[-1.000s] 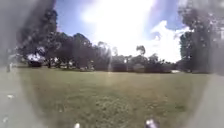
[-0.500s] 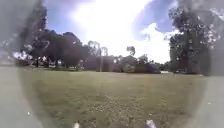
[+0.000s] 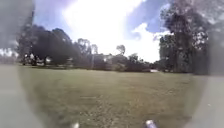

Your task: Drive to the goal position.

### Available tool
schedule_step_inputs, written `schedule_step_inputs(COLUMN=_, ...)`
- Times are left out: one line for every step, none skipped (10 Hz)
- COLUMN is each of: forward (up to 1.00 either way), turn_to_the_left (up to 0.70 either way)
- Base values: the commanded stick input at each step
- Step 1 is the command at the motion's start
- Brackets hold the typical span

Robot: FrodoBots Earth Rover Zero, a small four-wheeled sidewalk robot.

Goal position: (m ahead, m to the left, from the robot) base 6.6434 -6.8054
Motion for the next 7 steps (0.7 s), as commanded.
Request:
schedule_step_inputs(forward=0.70, turn_to_the_left=-0.34)
schedule_step_inputs(forward=0.70, turn_to_the_left=-0.34)
schedule_step_inputs(forward=0.70, turn_to_the_left=-0.34)
schedule_step_inputs(forward=0.70, turn_to_the_left=-0.34)
schedule_step_inputs(forward=0.70, turn_to_the_left=-0.34)
schedule_step_inputs(forward=0.70, turn_to_the_left=-0.33)
schedule_step_inputs(forward=0.70, turn_to_the_left=-0.34)
